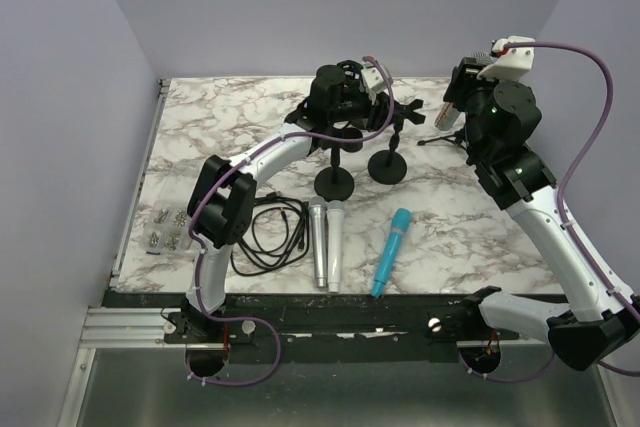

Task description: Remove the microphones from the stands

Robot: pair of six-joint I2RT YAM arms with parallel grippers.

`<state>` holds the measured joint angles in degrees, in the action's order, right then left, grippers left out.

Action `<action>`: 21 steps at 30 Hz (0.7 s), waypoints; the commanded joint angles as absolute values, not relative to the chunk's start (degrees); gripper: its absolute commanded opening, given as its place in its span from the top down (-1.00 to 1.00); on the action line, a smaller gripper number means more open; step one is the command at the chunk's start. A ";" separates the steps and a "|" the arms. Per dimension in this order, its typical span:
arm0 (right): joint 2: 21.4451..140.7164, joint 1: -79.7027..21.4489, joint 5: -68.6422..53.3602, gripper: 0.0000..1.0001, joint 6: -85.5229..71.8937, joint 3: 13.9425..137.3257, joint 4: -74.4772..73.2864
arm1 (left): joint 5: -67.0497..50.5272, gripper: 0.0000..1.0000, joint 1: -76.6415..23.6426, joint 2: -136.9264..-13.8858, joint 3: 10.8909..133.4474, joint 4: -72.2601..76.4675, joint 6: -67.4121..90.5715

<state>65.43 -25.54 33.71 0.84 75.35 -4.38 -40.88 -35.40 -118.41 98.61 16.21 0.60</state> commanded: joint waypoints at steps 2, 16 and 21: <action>64.14 -25.57 32.58 0.99 0.18 74.97 -1.91 | -42.01 1.00 -36.70 -120.10 96.13 6.00 5.86; 63.17 -25.51 31.83 0.99 -1.75 73.13 -1.58 | -37.91 1.00 -38.50 -120.49 91.60 7.22 5.71; 63.05 -25.58 31.40 0.99 -2.11 73.21 -2.06 | -37.36 1.00 -38.50 -120.26 91.53 6.89 5.56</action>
